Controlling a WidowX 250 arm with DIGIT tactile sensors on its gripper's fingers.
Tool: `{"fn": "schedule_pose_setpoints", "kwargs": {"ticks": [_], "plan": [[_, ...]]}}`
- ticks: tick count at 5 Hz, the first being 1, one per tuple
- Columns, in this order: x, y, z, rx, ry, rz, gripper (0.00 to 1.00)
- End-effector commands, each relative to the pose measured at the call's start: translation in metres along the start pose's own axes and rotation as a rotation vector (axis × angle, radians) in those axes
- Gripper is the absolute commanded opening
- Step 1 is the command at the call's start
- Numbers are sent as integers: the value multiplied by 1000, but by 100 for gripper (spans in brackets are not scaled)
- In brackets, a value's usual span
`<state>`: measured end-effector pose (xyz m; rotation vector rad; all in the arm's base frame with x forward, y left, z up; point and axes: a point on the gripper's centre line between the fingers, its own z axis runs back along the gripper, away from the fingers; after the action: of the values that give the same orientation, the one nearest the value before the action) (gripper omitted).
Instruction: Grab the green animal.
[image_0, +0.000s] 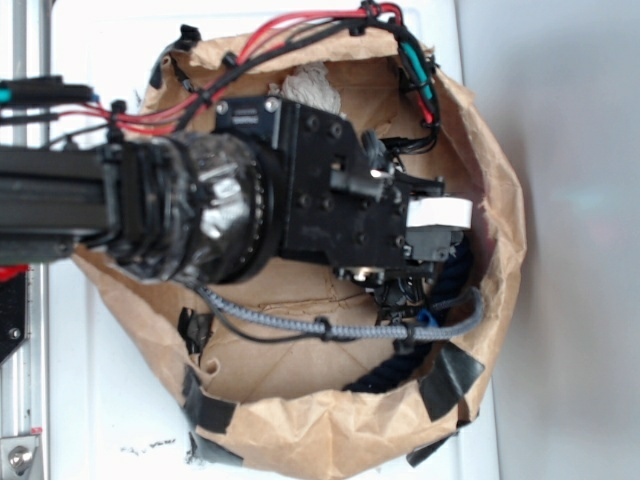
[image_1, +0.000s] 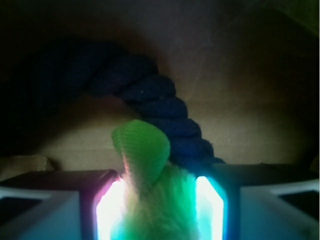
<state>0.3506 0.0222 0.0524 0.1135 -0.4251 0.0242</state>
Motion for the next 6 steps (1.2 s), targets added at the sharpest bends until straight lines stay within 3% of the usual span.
{"fn": "schedule_pose_setpoints", "kwargs": {"ticks": [1,2,3,4,5,6], "plan": [[15,2,45,-44,-76,8,0],[15,0,92,-92,-82,20,0],[20,7,139,-144,-4,40,0],[13,7,167,-44,11,50,0],[12,7,175,-2,75,49,0],[10,11,181,-27,97,47,0]]}}
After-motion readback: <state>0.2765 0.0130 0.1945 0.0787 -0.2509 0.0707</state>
